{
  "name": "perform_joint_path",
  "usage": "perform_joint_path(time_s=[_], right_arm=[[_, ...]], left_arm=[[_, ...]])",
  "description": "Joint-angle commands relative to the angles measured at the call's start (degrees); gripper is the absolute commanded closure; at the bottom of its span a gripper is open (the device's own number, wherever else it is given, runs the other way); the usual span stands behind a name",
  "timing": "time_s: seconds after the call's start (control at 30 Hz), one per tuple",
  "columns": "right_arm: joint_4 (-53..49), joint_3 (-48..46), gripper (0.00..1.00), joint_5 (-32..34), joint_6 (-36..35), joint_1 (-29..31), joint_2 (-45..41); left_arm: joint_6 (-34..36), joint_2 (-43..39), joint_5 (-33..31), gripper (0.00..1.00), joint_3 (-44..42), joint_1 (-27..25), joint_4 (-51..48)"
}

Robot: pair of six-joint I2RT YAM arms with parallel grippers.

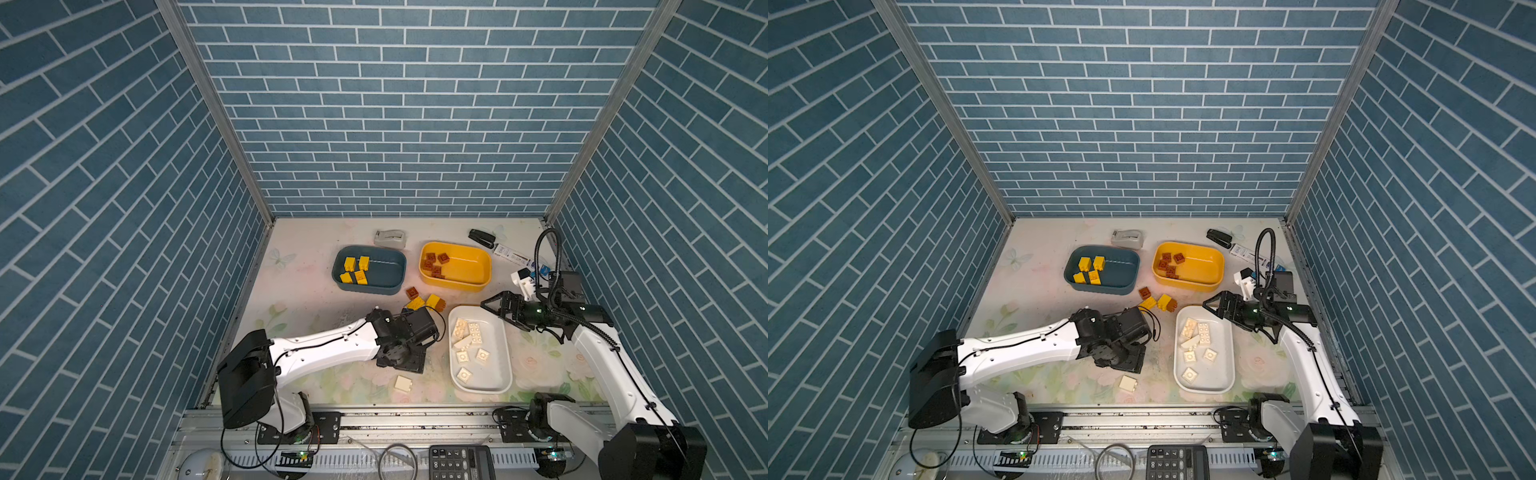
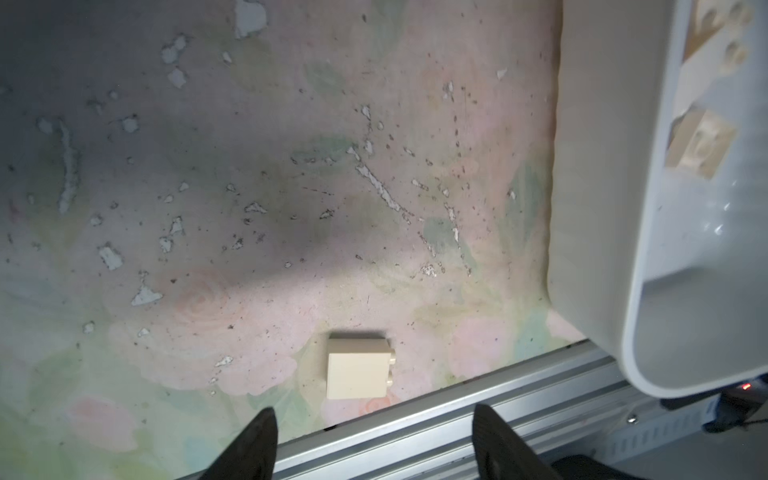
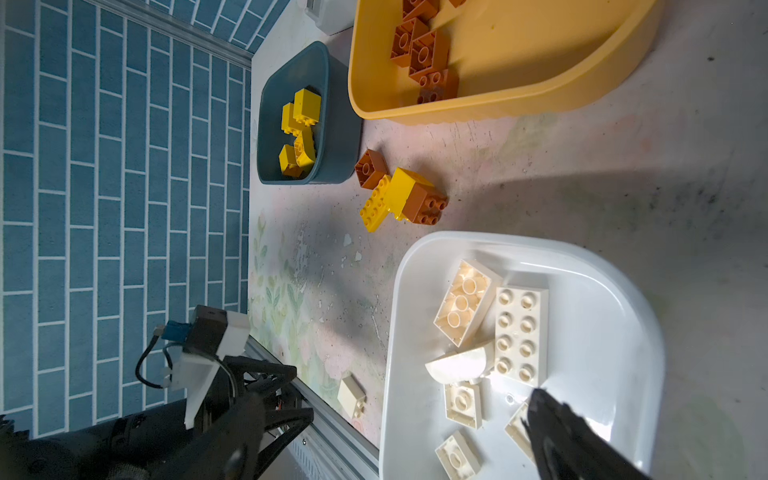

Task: Sort the legos into containers by color
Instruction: 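Lower the left gripper onto the white brick and grasp it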

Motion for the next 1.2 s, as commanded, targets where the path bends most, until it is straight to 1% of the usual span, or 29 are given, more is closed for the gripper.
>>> perform_joint_path(time_s=[0.0, 0.03, 0.1, 0.2, 0.3, 0.5, 0.63, 0.8, 0.93, 1.17], right_arm=[[-1.41, 1.99, 0.01, -1.07, 1.83, 0.54, -0.46], [-1.78, 2.22, 0.01, -0.86, 1.64, 0.58, -0.34], [-2.1, 2.47, 0.01, -0.75, 1.72, 0.62, -0.22], [-1.93, 2.6, 0.01, -0.94, 2.04, 0.82, -0.09], [-1.32, 2.2, 0.01, -0.89, 1.94, 0.82, -0.26], [2.64, 0.14, 0.01, -1.11, 3.87, 1.25, -0.63], [2.66, -0.4, 0.02, -1.07, 4.67, 1.55, -1.54], [2.47, -0.39, 0.01, -0.89, 4.51, 1.92, -1.1], [1.23, 0.0, 0.01, -0.73, 4.19, 2.03, -0.9], [0.88, 0.66, 0.02, -0.45, 4.05, 2.13, 0.09]], left_arm=[[-21.04, -2.79, -2.14, 0.25, -5.53, 0.2, 5.77], [-25.24, -3.19, -2.3, 0.25, -6.98, -0.49, 7.36], [-32.59, -3.83, -4.75, 0.24, -8.72, -2.18, 7.93], [-39.47, -4.13, -7.63, 0.24, -10.01, -2.87, 8.78], [-44.95, -3.02, -9.56, 0.24, -10.57, -3.8, 10.34], [-58.55, 0.37, -9.6, 0.27, -10.8, -7.45, 9.17], [-61.79, 1.58, -10.7, 0.29, -9.41, -8.24, 6.43], [-65.37, 4.17, -8.33, 0.32, -9.92, -9.07, 6.93], [-65.64, 5.23, -7.02, 0.33, -10.4, -9.05, 8.49], [-66.04, 7.89, -4.67, 0.41, -10.69, -9.21, 10.86]])
